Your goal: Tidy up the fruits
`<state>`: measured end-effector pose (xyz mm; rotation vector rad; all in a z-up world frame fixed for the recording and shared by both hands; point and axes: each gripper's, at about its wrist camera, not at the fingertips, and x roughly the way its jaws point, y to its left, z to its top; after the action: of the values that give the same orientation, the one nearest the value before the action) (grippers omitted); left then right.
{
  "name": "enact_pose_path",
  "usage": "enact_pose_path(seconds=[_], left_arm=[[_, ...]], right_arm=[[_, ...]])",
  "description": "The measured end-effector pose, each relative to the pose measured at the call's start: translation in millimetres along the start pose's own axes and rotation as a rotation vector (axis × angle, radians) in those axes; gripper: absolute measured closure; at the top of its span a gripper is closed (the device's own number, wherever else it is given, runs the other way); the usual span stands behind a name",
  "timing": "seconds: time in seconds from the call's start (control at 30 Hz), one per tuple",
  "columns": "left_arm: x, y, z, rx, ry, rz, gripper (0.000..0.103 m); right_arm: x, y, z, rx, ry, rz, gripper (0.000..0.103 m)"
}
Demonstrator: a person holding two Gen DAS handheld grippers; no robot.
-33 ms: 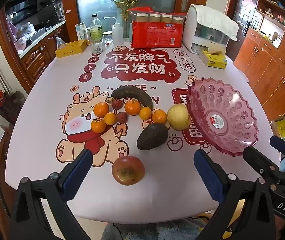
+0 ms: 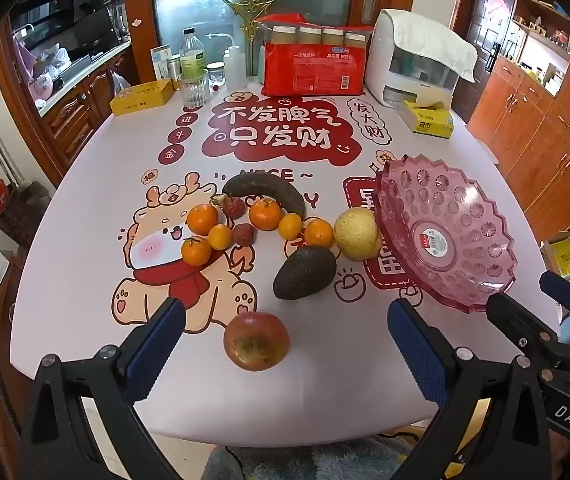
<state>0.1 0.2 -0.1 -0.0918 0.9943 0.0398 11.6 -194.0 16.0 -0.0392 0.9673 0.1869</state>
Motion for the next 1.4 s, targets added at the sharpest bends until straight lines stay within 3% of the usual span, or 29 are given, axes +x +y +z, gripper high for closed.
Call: enact_pose_path(seconds=[1.4], left_arm=[[-2, -8, 3, 0.017, 0.0, -0.015, 0.003]], right_arm=[[-1, -5, 3, -0.012, 0.002, -0.007, 0.013]])
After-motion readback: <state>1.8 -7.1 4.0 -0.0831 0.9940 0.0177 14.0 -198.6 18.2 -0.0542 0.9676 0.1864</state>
